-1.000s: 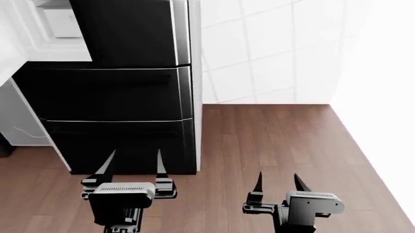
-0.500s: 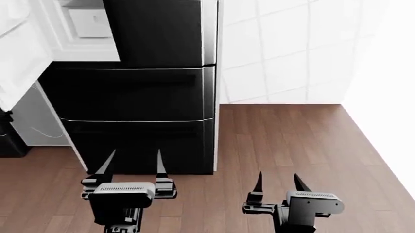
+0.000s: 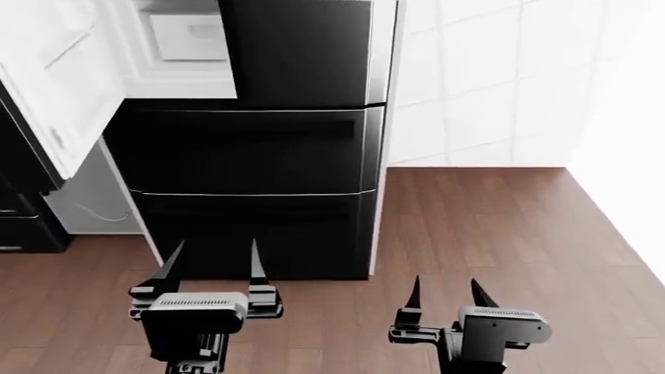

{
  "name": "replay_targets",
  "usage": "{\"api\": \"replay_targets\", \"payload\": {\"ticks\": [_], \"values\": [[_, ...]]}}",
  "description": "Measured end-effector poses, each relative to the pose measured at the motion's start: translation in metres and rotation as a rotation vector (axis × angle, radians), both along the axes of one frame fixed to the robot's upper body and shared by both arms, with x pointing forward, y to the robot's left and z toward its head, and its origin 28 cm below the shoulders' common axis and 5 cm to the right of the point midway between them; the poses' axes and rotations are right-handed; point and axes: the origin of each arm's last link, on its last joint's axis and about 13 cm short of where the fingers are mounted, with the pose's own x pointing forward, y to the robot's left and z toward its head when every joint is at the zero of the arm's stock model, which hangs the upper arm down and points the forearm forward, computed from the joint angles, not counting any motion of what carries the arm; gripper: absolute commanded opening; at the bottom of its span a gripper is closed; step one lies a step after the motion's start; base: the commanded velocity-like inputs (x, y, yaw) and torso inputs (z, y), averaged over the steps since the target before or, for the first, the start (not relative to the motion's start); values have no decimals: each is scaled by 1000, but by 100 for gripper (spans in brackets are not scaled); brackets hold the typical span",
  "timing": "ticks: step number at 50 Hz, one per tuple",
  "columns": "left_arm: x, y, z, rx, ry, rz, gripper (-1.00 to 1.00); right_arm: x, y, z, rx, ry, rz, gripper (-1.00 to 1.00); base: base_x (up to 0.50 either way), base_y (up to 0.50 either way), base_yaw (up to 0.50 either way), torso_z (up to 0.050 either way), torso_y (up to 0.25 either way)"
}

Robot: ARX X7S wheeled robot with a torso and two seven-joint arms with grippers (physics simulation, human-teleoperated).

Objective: Close the fridge doors

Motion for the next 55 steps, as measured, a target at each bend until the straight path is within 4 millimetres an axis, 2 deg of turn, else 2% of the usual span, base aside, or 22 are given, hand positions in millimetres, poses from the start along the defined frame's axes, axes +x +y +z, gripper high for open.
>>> {"api": "replay_targets", "payload": {"ticks": [55], "values": [[0, 0, 1, -2, -5, 2, 100, 0, 0, 0, -1, -1, 2, 100, -1, 355, 0, 0, 0]]}}
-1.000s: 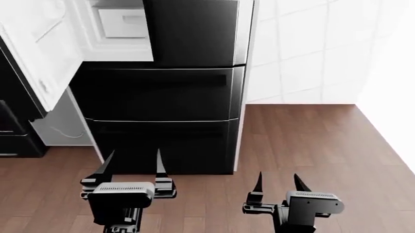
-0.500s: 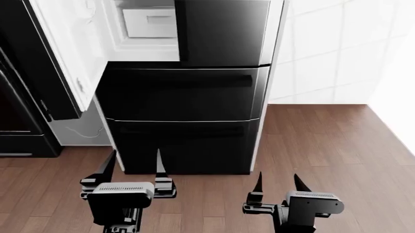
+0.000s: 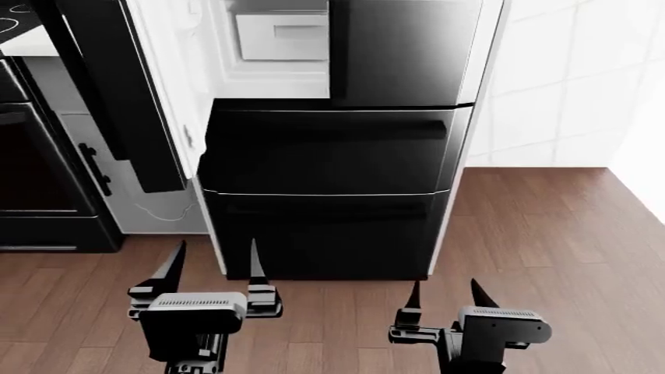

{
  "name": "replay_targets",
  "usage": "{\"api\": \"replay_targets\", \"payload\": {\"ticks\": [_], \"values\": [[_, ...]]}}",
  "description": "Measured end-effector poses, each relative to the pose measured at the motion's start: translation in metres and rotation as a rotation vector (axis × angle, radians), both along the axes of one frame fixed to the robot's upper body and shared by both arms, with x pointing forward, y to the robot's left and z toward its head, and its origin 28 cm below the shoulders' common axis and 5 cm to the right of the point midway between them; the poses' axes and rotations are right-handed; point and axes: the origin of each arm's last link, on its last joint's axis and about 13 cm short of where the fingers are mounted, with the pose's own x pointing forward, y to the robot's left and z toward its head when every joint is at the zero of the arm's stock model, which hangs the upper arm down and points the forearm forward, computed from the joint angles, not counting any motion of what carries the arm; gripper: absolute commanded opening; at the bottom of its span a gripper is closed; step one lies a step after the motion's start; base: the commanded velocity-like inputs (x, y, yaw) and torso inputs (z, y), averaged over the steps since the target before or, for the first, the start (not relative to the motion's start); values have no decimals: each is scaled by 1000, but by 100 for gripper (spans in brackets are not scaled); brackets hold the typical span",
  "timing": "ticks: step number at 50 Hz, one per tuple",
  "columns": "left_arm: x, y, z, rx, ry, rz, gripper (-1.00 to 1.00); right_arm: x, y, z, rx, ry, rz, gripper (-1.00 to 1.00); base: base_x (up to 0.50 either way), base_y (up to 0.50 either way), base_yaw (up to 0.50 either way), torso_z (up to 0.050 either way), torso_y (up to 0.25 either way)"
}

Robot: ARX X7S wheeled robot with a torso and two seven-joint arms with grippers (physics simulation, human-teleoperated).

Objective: Close the fridge doors

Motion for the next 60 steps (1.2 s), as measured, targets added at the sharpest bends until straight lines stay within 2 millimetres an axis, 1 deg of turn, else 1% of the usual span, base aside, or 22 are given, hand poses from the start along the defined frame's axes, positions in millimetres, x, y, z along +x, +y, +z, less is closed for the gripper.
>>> {"api": "replay_targets", "payload": {"ticks": [60], "values": [[-1, 0, 2, 1, -7, 0, 100, -1, 0, 0, -2, -2, 0, 100, -1, 355, 0, 0, 0]]}}
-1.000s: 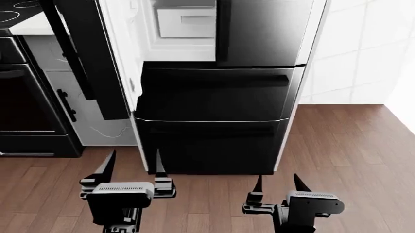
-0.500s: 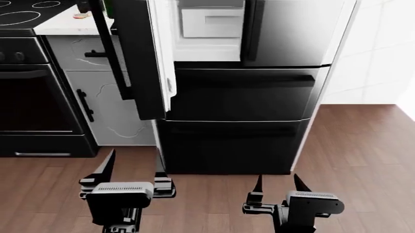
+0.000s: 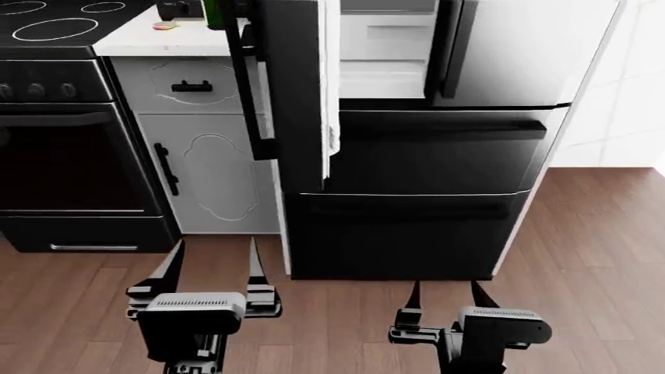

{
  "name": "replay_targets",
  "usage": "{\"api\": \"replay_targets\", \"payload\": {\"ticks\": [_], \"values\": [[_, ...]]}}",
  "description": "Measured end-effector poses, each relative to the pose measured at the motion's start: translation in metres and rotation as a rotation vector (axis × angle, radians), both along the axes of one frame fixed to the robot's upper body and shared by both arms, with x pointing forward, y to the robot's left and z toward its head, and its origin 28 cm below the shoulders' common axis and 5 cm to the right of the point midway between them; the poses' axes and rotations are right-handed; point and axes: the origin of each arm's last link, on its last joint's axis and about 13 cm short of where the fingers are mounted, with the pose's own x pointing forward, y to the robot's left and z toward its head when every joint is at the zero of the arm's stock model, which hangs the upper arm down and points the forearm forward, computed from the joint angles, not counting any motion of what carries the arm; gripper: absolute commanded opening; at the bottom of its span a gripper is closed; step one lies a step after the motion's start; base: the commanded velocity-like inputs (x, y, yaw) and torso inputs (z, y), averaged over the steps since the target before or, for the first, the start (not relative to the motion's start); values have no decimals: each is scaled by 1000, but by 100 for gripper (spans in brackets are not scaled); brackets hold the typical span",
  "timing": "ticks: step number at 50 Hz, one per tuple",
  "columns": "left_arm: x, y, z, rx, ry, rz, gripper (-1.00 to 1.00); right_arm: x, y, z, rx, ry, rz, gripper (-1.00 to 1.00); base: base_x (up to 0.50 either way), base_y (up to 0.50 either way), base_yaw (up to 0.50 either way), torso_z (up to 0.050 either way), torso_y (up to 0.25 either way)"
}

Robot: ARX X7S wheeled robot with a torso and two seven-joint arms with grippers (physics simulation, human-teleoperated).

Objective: Close the fridge doors

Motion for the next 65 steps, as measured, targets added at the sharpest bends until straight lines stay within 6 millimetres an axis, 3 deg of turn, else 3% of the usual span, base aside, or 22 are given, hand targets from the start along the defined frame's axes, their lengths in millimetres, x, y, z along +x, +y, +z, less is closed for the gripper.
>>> {"api": "replay_targets", "payload": {"ticks": [65], "values": [[1, 0, 1, -2, -4, -2, 100, 0, 0, 0, -1, 2, 1, 100, -1, 355, 0, 0, 0]]}}
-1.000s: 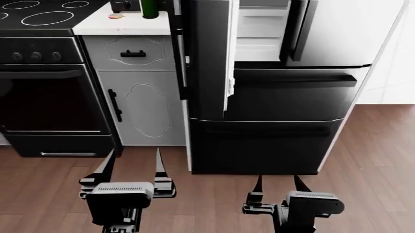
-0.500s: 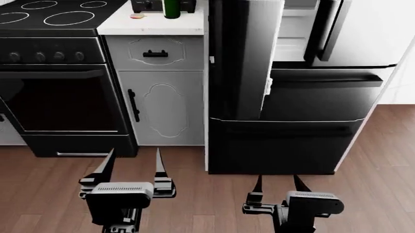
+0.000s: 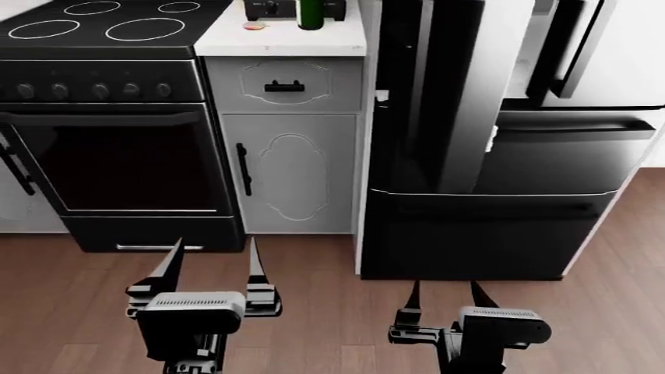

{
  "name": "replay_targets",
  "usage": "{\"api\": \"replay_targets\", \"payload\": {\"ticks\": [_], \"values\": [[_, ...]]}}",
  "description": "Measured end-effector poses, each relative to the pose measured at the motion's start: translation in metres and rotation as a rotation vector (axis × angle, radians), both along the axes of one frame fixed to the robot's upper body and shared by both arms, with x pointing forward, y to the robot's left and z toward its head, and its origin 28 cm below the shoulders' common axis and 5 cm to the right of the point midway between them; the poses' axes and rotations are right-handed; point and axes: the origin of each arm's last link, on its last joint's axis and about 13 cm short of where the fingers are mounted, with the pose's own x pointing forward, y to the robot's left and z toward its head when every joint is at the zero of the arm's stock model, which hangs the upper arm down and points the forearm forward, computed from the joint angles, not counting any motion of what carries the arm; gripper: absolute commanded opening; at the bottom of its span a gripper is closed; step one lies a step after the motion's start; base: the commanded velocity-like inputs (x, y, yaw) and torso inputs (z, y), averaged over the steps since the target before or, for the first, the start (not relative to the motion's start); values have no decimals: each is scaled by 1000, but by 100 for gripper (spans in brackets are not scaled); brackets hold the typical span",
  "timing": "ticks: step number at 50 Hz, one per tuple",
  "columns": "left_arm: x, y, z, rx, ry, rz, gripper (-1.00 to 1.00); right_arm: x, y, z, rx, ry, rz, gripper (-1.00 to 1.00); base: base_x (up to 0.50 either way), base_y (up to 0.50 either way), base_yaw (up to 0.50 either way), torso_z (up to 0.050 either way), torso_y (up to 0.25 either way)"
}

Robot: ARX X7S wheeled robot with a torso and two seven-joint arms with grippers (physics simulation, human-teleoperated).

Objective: Close the fridge doors

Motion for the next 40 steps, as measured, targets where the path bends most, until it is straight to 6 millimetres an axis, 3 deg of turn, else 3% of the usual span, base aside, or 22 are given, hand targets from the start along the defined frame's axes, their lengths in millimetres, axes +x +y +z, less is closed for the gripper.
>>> {"api": "replay_targets", "payload": {"ticks": [30, 40], "values": [[0, 0, 0, 1, -2, 2, 100, 0, 0, 0, 0, 0, 0, 100, -2, 355, 0, 0, 0], [0, 1, 0, 2, -2, 6, 100, 0, 1, 0, 5, 0, 3, 100, 0, 32, 0, 0, 0]]}}
